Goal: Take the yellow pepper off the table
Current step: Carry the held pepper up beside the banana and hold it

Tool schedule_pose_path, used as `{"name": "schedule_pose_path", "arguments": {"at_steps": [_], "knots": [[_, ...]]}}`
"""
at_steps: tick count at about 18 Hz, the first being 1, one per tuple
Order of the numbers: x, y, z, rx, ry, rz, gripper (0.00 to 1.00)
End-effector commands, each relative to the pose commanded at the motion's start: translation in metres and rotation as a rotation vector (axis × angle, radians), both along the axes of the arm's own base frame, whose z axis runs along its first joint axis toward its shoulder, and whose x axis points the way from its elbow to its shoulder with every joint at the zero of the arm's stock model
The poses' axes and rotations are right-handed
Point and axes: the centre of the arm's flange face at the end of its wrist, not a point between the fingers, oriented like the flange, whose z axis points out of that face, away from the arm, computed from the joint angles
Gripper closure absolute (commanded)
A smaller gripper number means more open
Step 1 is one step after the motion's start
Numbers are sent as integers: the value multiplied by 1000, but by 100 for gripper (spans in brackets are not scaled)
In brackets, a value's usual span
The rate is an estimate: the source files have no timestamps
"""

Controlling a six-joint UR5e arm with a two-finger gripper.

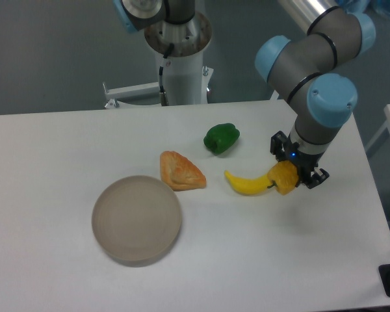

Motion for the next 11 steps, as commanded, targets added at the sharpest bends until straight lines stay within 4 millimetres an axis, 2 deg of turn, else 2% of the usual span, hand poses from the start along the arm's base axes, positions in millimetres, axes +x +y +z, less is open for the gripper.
{"name": "schedule_pose_path", "arguments": {"at_steps": [11], "knots": [[-1, 5, -3, 17, -9, -46, 83]]}}
